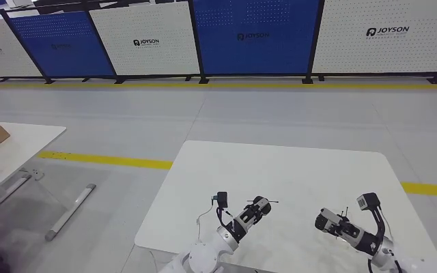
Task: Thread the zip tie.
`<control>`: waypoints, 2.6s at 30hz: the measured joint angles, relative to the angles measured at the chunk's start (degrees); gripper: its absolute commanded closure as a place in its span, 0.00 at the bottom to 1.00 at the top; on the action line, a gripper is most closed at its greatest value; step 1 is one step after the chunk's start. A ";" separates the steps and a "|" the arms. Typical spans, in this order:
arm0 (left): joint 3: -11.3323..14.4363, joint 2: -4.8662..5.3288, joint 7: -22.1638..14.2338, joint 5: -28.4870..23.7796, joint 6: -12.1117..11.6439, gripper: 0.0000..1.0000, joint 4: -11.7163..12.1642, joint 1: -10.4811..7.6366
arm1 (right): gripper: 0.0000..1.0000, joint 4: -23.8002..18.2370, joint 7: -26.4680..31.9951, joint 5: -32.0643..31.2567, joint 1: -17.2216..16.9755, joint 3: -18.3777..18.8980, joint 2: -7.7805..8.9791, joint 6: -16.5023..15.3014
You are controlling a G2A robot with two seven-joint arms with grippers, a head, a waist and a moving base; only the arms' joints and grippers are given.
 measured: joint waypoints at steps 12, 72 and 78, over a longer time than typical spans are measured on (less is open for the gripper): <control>0.00 0.00 0.01 0.02 0.00 1.00 0.00 0.00 | 0.00 -7.90 8.57 -19.24 1.58 8.56 2.72 12.02; 0.00 0.00 0.01 0.01 0.00 1.00 0.00 0.00 | 0.00 -2.49 27.19 -41.41 20.96 -7.55 3.92 30.55; 0.00 0.00 0.01 0.01 0.00 1.00 0.00 0.00 | 0.37 -1.59 24.49 -41.86 20.55 -8.49 3.84 30.18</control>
